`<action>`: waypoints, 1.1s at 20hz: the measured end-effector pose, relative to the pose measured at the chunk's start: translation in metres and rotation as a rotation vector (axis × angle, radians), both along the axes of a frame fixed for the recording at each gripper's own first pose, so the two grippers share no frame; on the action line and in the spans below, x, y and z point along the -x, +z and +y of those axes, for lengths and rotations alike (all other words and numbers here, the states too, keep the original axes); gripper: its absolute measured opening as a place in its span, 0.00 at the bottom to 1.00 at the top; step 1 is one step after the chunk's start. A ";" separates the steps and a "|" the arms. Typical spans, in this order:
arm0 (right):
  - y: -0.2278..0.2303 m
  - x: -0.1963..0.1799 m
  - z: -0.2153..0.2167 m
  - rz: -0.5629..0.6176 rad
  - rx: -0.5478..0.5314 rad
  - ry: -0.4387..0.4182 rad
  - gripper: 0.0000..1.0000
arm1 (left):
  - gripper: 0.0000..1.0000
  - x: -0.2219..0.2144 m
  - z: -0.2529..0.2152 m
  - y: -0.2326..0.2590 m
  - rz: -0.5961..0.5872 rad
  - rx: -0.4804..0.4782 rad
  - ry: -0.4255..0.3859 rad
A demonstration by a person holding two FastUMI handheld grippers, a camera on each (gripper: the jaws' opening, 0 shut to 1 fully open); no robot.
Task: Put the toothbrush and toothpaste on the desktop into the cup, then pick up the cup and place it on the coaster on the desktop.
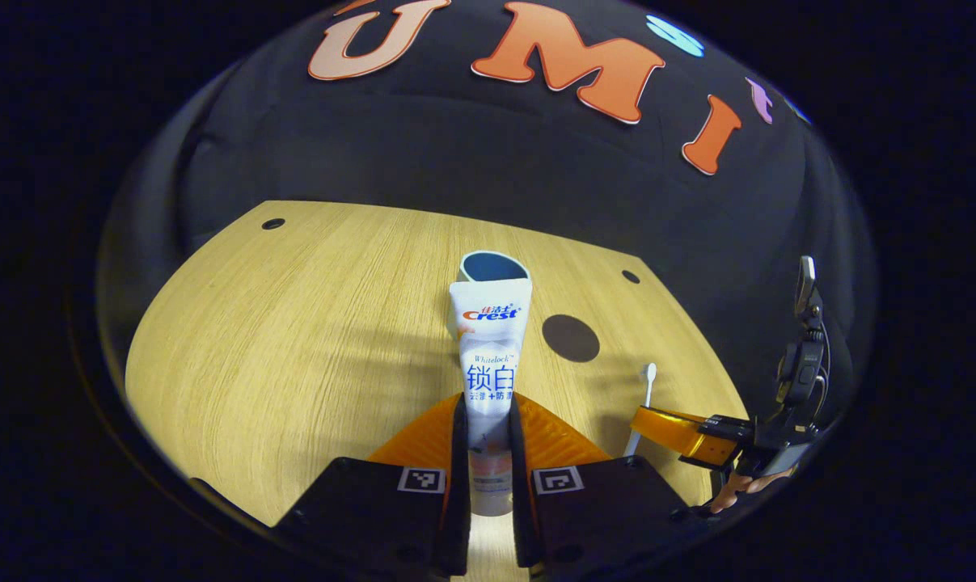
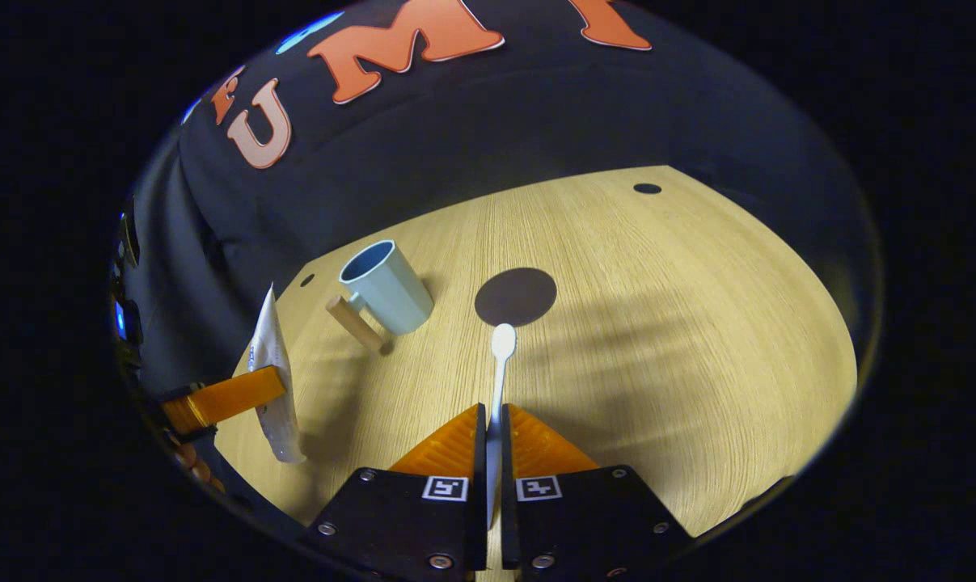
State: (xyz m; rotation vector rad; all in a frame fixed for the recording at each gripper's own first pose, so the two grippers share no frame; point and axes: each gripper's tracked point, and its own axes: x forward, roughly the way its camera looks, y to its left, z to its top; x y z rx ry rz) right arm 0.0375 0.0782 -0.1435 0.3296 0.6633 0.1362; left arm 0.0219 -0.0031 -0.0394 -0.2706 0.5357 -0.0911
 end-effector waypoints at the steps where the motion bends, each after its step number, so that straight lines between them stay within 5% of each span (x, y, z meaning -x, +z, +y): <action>1: 0.006 0.000 -0.002 -0.027 0.003 0.003 0.07 | 0.26 -0.005 -0.001 0.005 -0.027 0.008 0.003; 15: 0.075 -0.007 0.003 -0.361 0.007 0.043 0.07 | 0.26 -0.054 0.009 0.059 -0.290 0.074 0.062; 22: 0.089 -0.016 0.013 -0.427 0.059 0.066 0.07 | 0.26 -0.087 0.016 0.078 -0.376 0.075 0.086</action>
